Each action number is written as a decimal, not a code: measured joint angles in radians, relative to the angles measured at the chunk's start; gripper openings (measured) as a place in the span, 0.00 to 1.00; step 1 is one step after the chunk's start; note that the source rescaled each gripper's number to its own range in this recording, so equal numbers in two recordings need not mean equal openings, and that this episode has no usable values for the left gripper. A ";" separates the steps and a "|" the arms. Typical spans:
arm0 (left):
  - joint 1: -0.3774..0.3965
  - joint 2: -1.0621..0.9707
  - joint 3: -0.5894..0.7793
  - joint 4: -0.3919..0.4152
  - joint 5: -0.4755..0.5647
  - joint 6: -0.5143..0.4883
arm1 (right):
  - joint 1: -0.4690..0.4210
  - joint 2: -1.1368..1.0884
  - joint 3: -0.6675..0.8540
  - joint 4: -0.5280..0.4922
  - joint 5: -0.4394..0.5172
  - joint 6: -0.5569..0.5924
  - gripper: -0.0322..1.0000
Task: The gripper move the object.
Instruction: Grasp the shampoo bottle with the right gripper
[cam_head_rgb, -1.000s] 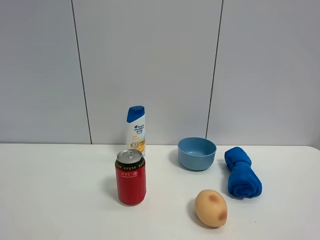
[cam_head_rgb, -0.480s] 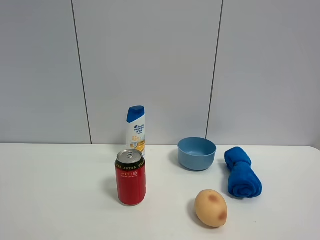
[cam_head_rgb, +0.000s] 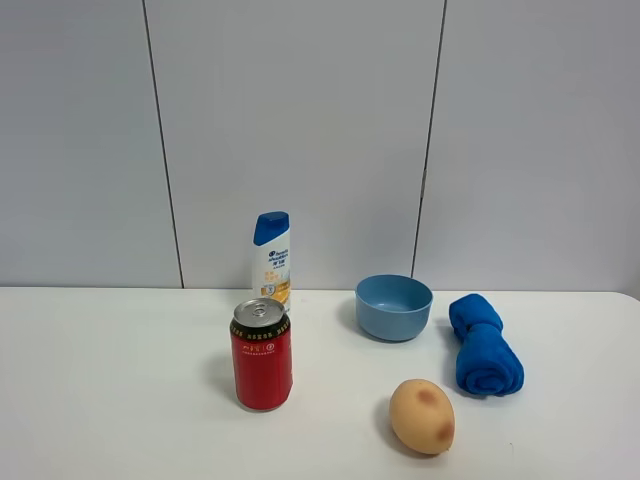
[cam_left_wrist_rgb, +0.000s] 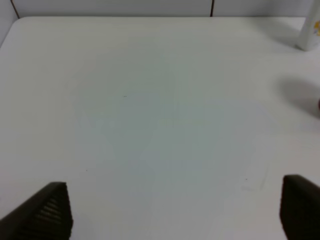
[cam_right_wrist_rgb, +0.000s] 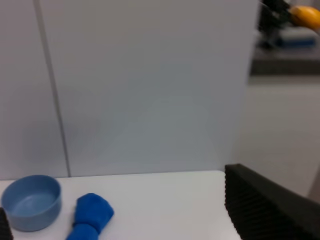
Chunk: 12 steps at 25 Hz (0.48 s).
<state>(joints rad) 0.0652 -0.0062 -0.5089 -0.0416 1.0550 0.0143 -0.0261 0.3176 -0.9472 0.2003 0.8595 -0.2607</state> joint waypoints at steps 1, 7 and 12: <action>0.000 0.000 0.000 0.000 0.000 0.000 | 0.000 0.053 -0.033 0.052 -0.005 -0.057 0.71; 0.000 0.000 0.000 0.000 0.000 0.000 | 0.000 0.345 -0.148 0.407 -0.058 -0.327 0.79; 0.000 0.000 0.000 0.000 0.000 0.000 | 0.000 0.594 -0.154 0.661 -0.073 -0.506 0.79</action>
<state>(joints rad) 0.0652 -0.0062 -0.5089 -0.0416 1.0550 0.0143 -0.0261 0.9112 -1.1011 0.8617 0.7866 -0.7672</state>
